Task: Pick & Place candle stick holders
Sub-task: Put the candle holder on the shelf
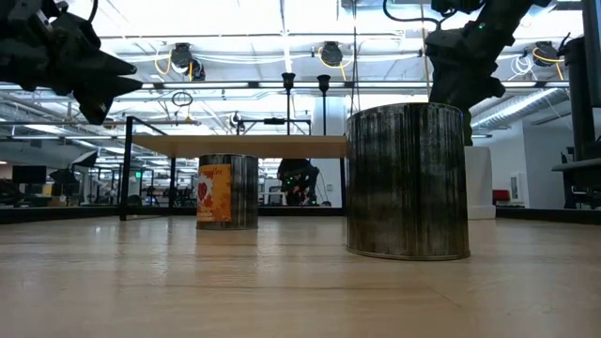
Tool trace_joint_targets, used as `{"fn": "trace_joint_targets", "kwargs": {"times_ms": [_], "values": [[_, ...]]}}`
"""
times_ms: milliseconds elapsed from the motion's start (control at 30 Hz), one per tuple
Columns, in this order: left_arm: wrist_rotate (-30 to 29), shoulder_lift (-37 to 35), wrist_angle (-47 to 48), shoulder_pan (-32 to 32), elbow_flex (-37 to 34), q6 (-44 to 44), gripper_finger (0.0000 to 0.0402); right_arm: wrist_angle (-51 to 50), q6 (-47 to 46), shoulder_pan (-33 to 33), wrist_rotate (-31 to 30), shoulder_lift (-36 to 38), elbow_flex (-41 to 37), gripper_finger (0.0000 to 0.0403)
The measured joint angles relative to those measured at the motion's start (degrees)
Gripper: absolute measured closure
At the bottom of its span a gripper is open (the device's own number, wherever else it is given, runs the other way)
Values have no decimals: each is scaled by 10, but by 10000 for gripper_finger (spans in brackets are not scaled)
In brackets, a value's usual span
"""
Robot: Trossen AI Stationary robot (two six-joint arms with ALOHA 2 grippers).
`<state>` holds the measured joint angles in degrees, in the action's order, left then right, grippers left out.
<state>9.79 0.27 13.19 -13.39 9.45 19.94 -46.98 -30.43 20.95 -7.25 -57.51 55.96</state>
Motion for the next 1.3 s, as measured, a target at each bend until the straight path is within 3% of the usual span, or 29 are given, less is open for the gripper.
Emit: {"fn": "trace_joint_targets", "kwargs": {"times_ms": [267,733,1300], "values": [[6,0,4,0,0,1,273,1,12,4,16,-11,0,197],[9,0,8,0,0,16,272,7,25,4,13,-44,-5,215],[9,1,17,0,0,11,273,3,24,4,25,-45,-5,392]]}}
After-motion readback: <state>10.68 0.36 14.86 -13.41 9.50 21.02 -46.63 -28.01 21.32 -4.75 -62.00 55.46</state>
